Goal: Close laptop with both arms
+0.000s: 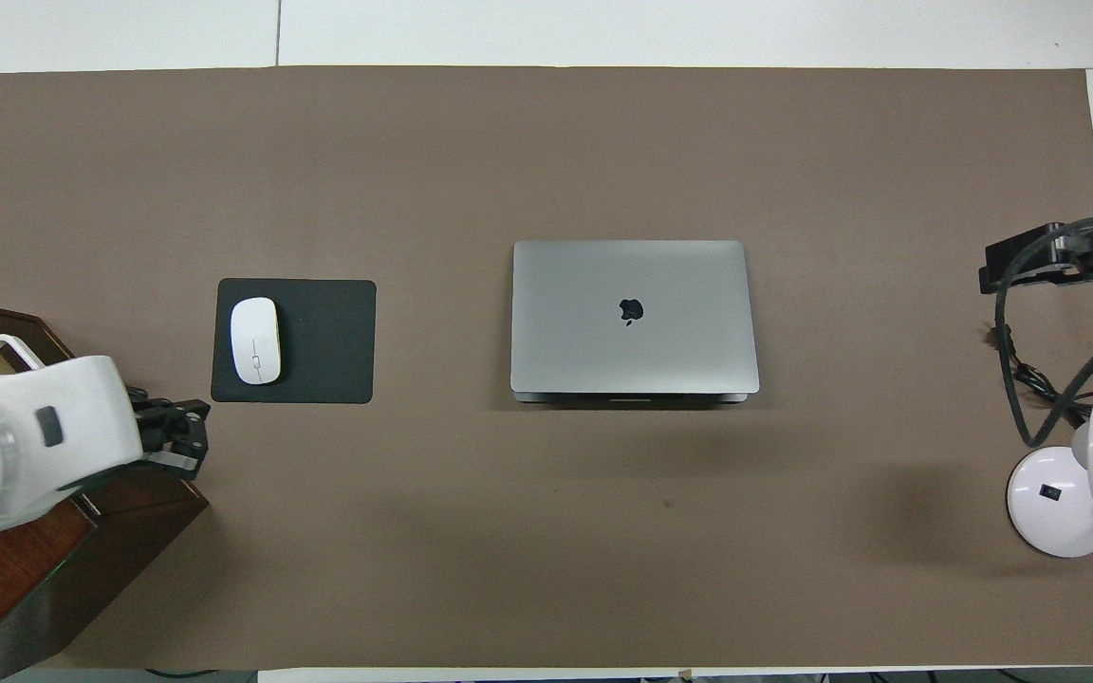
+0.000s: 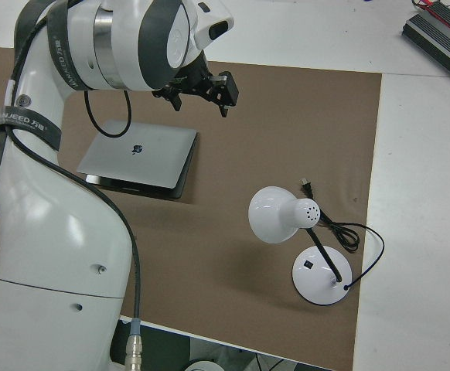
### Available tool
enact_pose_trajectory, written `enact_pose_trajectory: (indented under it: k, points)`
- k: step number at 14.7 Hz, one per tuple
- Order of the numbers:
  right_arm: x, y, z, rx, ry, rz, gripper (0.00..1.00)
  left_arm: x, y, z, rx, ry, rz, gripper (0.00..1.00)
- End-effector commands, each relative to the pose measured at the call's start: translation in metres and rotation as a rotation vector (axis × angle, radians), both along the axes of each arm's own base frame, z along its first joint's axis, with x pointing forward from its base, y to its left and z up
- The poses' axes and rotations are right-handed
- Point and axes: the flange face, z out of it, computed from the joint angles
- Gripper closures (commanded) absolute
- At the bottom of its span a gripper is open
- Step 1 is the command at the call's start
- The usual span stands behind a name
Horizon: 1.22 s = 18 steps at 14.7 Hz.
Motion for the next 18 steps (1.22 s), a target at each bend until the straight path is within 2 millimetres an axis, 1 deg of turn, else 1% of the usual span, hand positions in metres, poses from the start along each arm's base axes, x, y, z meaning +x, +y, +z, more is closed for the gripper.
enact_pose_trajectory:
  k: [1, 2, 4, 5, 8, 9, 10, 11, 12, 13, 14, 16, 18]
  points:
    - [-0.016, 0.009, 0.006, 0.019, 0.048, 0.049, 0.0, 0.012, 0.037, 0.026, 0.013, -0.011, 0.082, 0.0]
    - [-0.022, 0.01, 0.011, 0.019, 0.055, 0.051, 0.0, 0.015, 0.051, 0.034, 0.011, -0.027, 0.117, 0.0]
    - [-0.029, 0.009, 0.016, 0.019, 0.063, 0.062, 0.0, 0.018, 0.073, 0.038, 0.011, -0.036, 0.165, 0.0]
    - [-0.031, 0.008, 0.015, 0.02, 0.075, 0.07, 0.0, 0.019, 0.083, 0.042, 0.008, -0.046, 0.189, 0.0]
    - [-0.031, 0.001, 0.014, 0.015, 0.081, 0.085, 0.0, 0.027, 0.102, 0.063, 0.005, -0.081, 0.237, 0.0]
    - [-0.031, -0.003, 0.015, 0.018, 0.079, 0.099, 0.0, 0.032, 0.109, 0.067, 0.006, -0.081, 0.255, 0.0]
    - [-0.031, -0.008, 0.014, 0.019, 0.081, 0.089, 0.0, 0.034, 0.115, 0.075, 0.006, -0.086, 0.267, 0.0]
    - [-0.031, -0.014, 0.015, 0.02, 0.079, 0.08, 0.0, 0.041, 0.116, 0.076, 0.007, -0.075, 0.271, 0.0]
    - [-0.031, -0.018, 0.015, 0.02, 0.079, 0.072, 0.0, 0.043, 0.119, 0.086, 0.006, -0.073, 0.282, 0.0]
    - [-0.032, -0.019, 0.016, 0.02, 0.076, 0.069, 0.0, 0.052, 0.121, 0.088, 0.008, -0.048, 0.287, 0.0]
    - [-0.032, -0.02, 0.018, 0.02, 0.073, 0.066, 0.0, 0.061, 0.122, 0.096, 0.01, -0.024, 0.292, 0.0]
    - [-0.033, -0.026, 0.019, 0.02, 0.071, 0.054, 0.0, 0.078, 0.121, 0.1, 0.011, 0.015, 0.313, 0.0]
    - [-0.033, -0.026, 0.019, 0.018, 0.071, 0.053, 0.0, 0.085, 0.121, 0.094, 0.015, 0.038, 0.316, 0.0]
